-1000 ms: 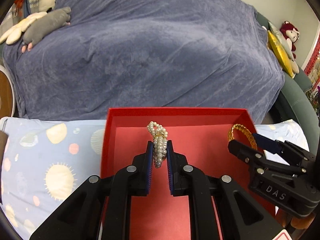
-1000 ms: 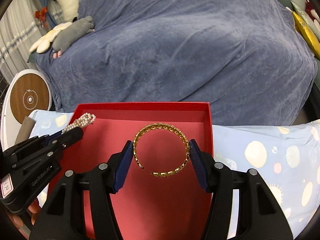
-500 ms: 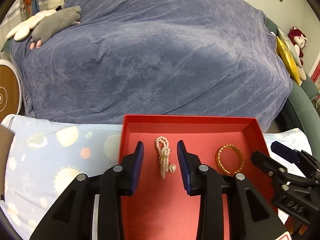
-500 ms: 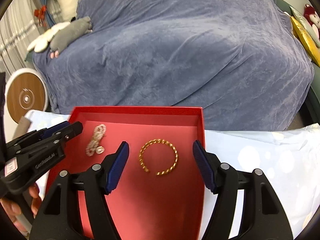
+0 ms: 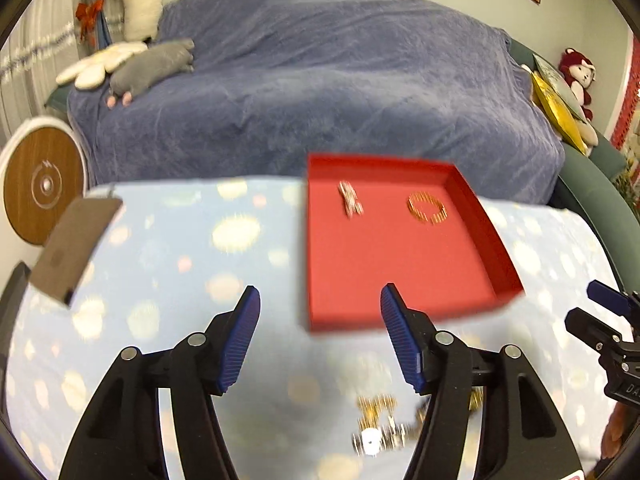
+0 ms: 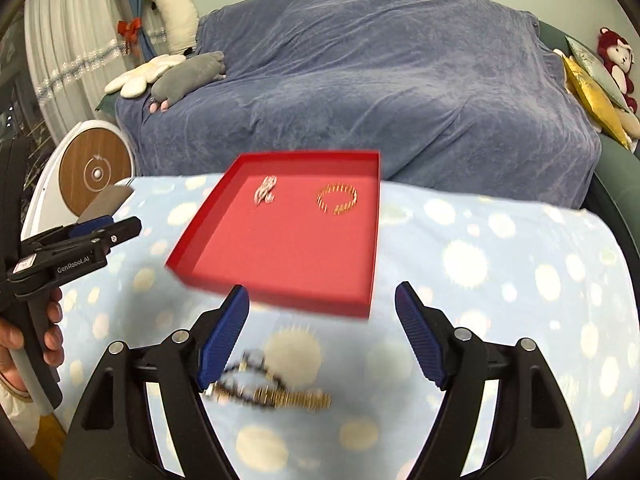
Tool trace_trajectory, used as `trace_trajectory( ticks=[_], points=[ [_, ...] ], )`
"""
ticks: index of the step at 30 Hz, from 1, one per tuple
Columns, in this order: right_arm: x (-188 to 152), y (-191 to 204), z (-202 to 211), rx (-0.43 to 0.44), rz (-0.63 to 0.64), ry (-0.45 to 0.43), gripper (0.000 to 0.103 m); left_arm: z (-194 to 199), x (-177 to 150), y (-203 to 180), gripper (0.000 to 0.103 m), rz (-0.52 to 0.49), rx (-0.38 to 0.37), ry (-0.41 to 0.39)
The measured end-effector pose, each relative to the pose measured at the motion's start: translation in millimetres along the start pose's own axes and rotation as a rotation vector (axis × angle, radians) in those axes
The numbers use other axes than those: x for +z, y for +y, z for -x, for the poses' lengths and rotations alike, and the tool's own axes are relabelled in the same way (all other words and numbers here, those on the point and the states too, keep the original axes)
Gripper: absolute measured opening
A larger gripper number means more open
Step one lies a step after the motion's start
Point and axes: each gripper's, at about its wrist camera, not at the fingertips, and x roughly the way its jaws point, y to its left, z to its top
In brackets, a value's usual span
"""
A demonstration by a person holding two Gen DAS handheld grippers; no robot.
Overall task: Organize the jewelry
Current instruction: 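Lift both open tools out of the red box, then grasp the gold link watch with the right tool while the left tool grasps the silver watch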
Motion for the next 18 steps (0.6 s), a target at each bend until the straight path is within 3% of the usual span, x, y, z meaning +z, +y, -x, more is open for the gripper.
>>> trace_trajectory(
  ticks=[3, 7, 13, 18],
  points=[
    [-34, 0, 10, 0.033, -0.033, 0.024, 0.073, 4, -37, 1, 0.061, 0.049, -0.042, 0.049],
    [-74, 6, 2, 0.031, -0.011, 0.064, 0.073, -1, -75, -1, 0.061, 0.06, -0.012, 0.073],
    [-101, 23, -23, 0.032, 0.081, 0.147, 0.071, -10, -104, -27, 0.061, -0.094, -0.013, 0.083],
    [-105, 20, -30, 0.052, 0.084, 0.165, 0.063, -24, -118, -33, 0.061, -0.137, -0.025, 0.127]
  ],
)
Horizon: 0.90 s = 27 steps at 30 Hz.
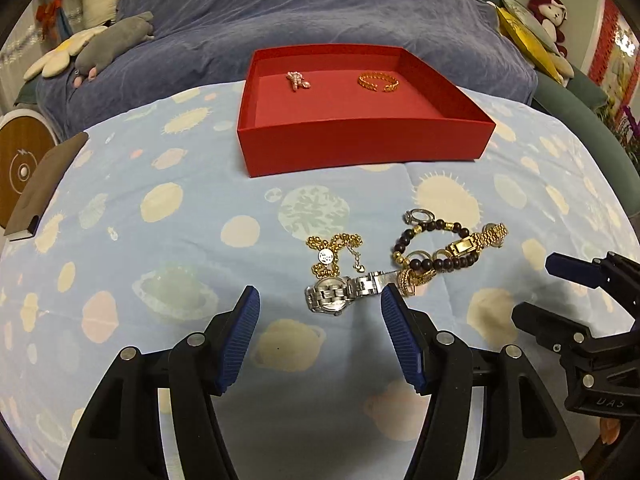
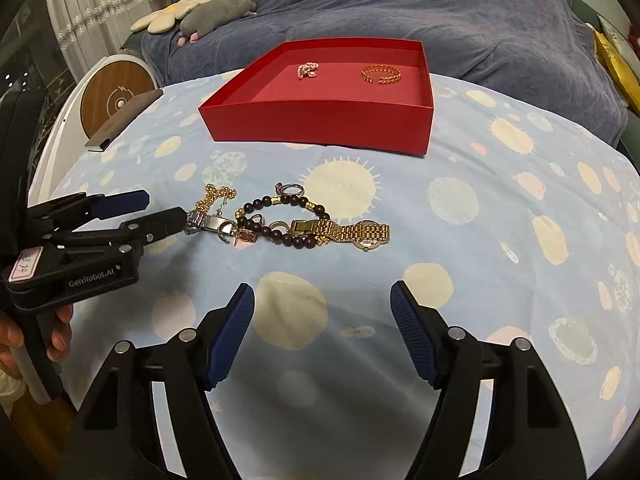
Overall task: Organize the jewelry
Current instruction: 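Grasp the gold link watch with the right tool while the left tool grasps the silver watch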
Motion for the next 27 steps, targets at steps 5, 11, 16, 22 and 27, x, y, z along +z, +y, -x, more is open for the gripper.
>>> trace_trajectory(
  ticks=[5, 11, 16, 22, 27],
  points=[
    [8, 3, -10, 0.03, -0.001, 0.012, 0.059, -7, -3, 2, 0.061, 0.004, 0.012, 0.023],
    [20, 18, -25, 0.044, 0.039, 0.005, 0.04, -5, -5, 8, 0.061, 0.013, 0.01, 0.022],
    [27, 24, -37, 0.058, 0.052, 0.009, 0.033, -3, -7, 20, 0.061, 0.041, -0.002, 0.029],
    [32, 29, -42, 0.05, 0.099, -0.008, 0.032, -1, -12, 29, 0.061, 0.058, -0.006, 0.031],
    [35, 30, -43, 0.037, 0.114, -0.013, 0.032, 0, -13, 33, 0.061, 0.069, -0.011, 0.033]
  ],
)
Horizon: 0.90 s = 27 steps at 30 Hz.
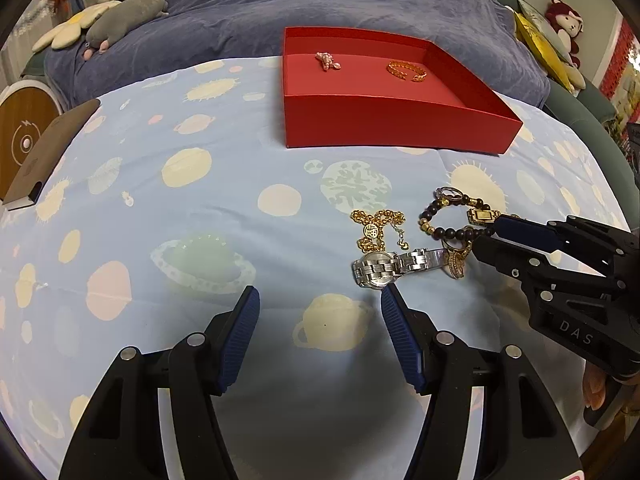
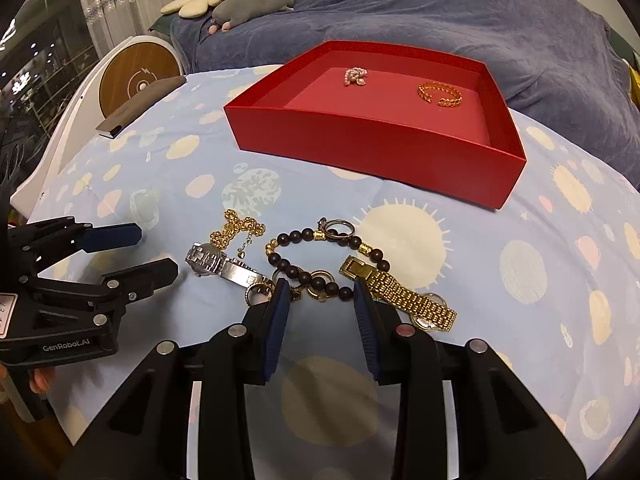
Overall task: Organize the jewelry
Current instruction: 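Grasp the gold link watch with the right tool while the left tool grasps the silver watch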
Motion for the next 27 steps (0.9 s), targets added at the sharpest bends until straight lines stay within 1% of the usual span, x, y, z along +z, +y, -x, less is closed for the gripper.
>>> trace_trajectory(
  ticks=[4, 8, 13, 17, 19, 20, 21, 22, 25, 27],
  points=[
    [-1, -11, -3, -0.028, -0.029, 0.015, 0.032, 0, 1, 0, 0.061, 0.006, 0.0, 0.003],
    [-1, -27, -4, -0.047, -0.087, 0.027, 0.031, 1, 4, -1, 0.061, 0.008, -0.006, 0.0],
    [-1, -39, 4, -0.047, -0.136, 0.015, 0.032, 1, 8, -7, 0.061, 0.006, -0.016, -0.005],
    [4, -47, 11, -0.061, -0.144, -0.012, 0.033, 1, 10, -10, 0.061, 0.006, -0.023, -0.007],
    [8, -53, 11, -0.07, -0.142, -0.026, 0.035, 1, 11, -11, 0.061, 0.008, -0.025, -0.005],
    [10, -56, 10, -0.061, -0.144, -0.029, 0.04, 0, 11, -11, 0.061, 0.01, -0.026, -0.004],
    [12, -60, 7, -0.039, -0.151, -0.027, 0.048, -1, 11, -11, 0.061, 0.012, -0.028, -0.002],
    [12, -64, 5, -0.024, -0.161, -0.027, 0.051, -1, 11, -12, 0.061, 0.014, -0.029, 0.0],
    [10, -68, -6, 0.015, -0.169, 0.002, 0.052, -2, 11, -12, 0.061, 0.01, -0.029, 0.002],
    [6, -61, -8, 0.005, -0.138, 0.014, 0.053, -2, 11, -11, 0.061, 0.009, -0.031, 0.002]
  ],
)
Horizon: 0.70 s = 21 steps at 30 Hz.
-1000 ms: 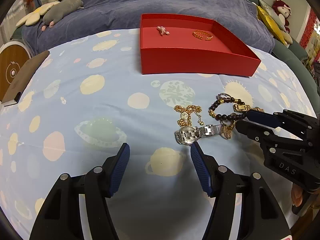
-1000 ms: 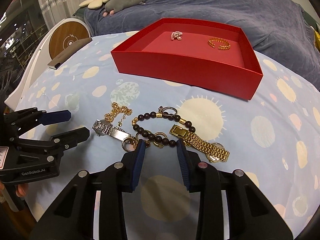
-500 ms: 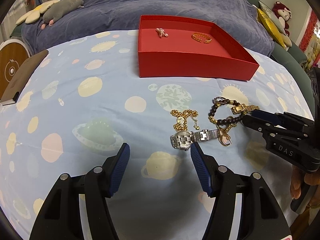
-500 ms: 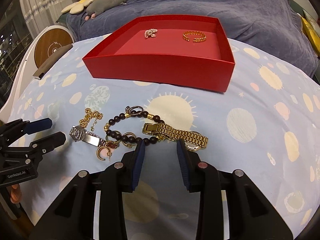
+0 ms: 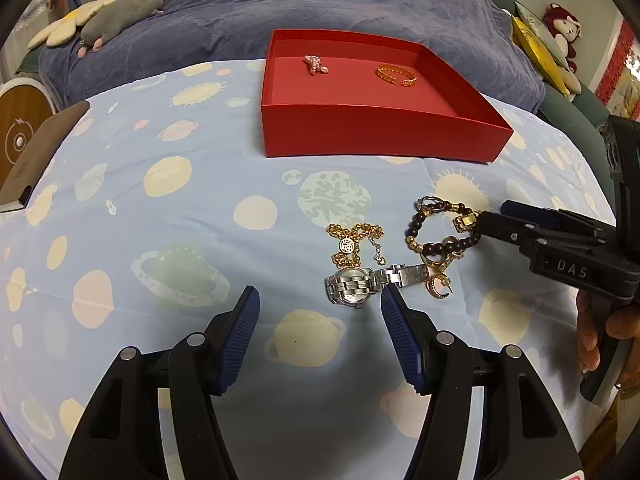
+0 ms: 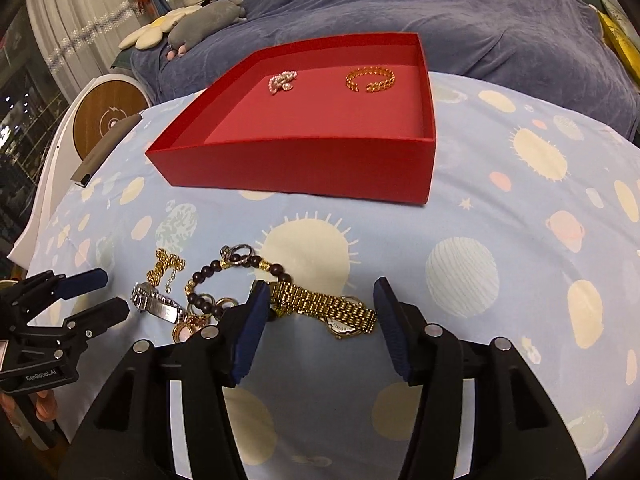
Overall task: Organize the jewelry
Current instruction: 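Grasp the gold link watch with the right tool while the left tool grasps the silver watch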
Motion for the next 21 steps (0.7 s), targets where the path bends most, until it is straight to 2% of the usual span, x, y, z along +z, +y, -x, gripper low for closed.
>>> trace_trajectory(
  ticks=[4, 8, 10, 16, 18, 21],
  points=[
    [-9, 17, 3, -0.023, 0.086, 0.044, 0.042, 0, 0, 3, 0.061, 0.002, 0.0, -0.003],
    [-20, 26, 11, 0.001, 0.109, 0.091, 0.031, -1, -1, 7, 0.061, 0.018, 0.001, 0.006],
    [-22, 29, 13, 0.012, 0.112, 0.1, 0.031, -1, -1, 7, 0.061, 0.024, -0.004, 0.009],
    [-16, 35, 5, -0.046, 0.133, 0.058, 0.032, 0, 1, 2, 0.061, 0.009, -0.008, 0.001],
    [-17, 37, 5, -0.061, 0.144, 0.051, 0.025, 0, 0, 2, 0.061, 0.003, -0.009, 0.001],
    [-19, 32, 9, -0.049, 0.116, 0.054, 0.023, -2, -2, 4, 0.061, 0.001, -0.012, 0.005]
  ],
)
